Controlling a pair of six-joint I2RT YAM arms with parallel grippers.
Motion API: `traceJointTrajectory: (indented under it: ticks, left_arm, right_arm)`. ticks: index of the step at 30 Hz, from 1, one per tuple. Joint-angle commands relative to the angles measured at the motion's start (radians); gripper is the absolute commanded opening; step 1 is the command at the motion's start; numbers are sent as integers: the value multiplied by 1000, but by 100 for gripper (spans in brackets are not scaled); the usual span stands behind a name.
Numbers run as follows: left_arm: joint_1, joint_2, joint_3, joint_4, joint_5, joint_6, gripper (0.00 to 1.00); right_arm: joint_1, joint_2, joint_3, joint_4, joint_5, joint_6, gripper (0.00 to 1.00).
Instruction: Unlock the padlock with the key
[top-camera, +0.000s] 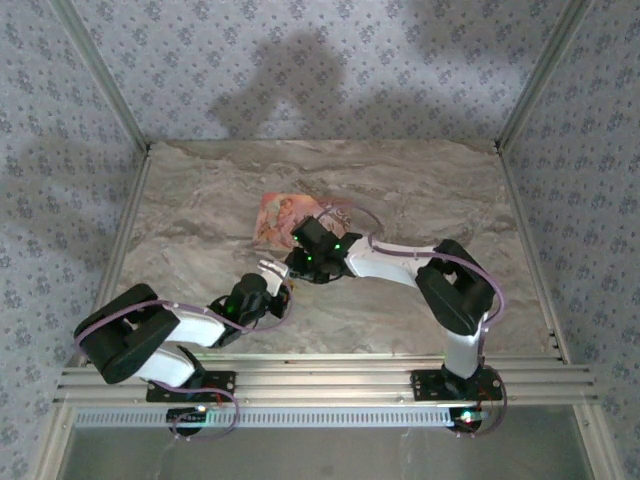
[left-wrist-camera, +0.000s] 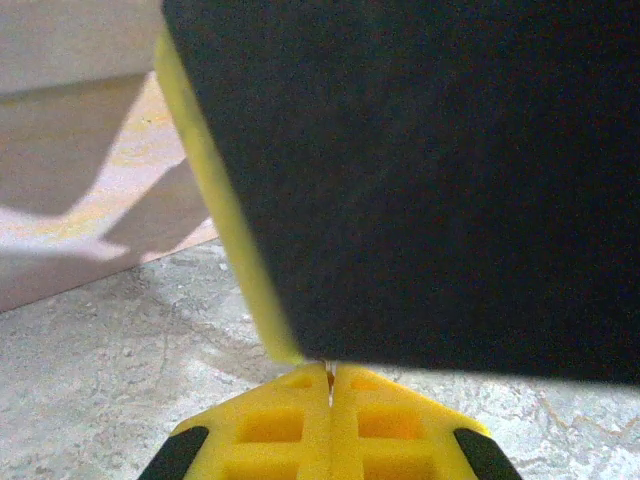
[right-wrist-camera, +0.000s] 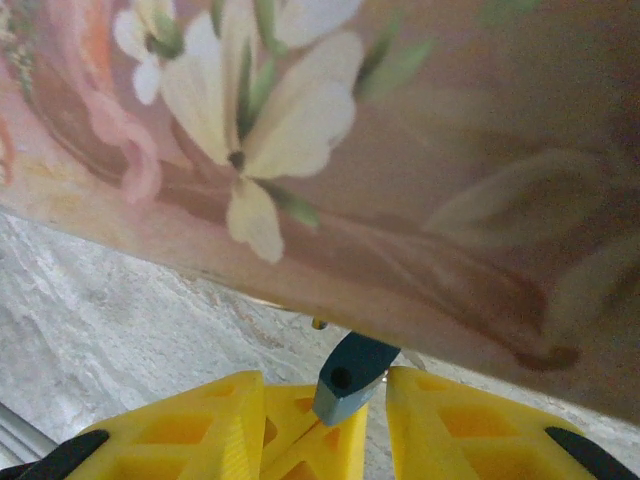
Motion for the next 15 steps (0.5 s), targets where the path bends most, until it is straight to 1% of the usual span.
traceJointTrajectory:
  ticks: [1, 5, 6, 7, 9, 15]
  left_arm:
    - [3, -14, 1, 19, 20, -2, 0]
    - [4, -14, 0, 21, 19, -4, 0]
    - [3, -14, 1, 21, 19, -4, 0]
    - [3, -15, -1, 21, 18, -2, 0]
    - [4, -14, 2, 21, 19, -2, 0]
    - [3, -23, 2, 20, 26, -4, 0]
  right_arm:
    - [13, 17, 36, -41, 29, -9, 36]
    - [21, 20, 40, -62, 40, -10, 36]
    - [22, 21, 41, -67, 43, -10, 34]
    - [22, 21, 40, -70, 45, -10, 31]
    - [27, 17, 39, -75, 53, -13, 21]
    - [29, 12, 42, -98, 68, -28, 3]
